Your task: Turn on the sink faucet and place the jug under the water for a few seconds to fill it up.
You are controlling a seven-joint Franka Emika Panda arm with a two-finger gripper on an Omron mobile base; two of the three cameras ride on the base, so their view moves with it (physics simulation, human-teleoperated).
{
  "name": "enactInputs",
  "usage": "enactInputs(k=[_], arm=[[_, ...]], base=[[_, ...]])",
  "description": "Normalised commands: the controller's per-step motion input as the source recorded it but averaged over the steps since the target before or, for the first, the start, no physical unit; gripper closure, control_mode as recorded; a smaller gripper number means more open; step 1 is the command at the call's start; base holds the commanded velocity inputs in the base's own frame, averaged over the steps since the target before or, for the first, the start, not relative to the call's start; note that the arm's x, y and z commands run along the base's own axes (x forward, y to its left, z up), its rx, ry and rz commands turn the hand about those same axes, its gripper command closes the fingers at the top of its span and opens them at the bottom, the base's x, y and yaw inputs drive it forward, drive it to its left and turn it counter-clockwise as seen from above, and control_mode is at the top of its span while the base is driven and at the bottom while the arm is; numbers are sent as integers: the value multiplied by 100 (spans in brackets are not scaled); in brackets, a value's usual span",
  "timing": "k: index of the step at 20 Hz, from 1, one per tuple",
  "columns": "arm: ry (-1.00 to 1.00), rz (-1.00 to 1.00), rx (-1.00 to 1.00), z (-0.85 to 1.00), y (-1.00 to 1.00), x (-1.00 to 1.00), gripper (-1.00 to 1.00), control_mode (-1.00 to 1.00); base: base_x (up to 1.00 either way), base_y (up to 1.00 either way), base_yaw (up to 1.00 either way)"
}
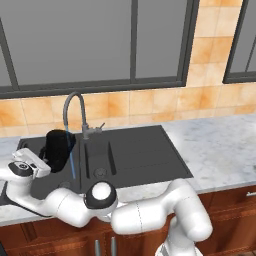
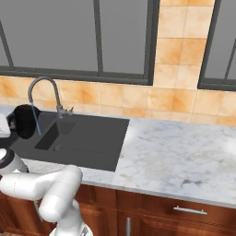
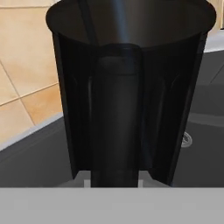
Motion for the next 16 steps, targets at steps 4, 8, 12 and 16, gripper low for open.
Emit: enactInputs(k=[4, 8, 12, 16], arm=[[7, 0, -13, -19, -18, 0, 100, -100], [16, -6, -14, -25, -21, 0, 100, -100], [9, -9, -5, -25, -24, 0, 100, -100], [14, -11, -1, -11, -28, 0, 100, -100]], base=[[0, 0, 0], [0, 0, 0], [0, 0, 0], [0, 0, 0]])
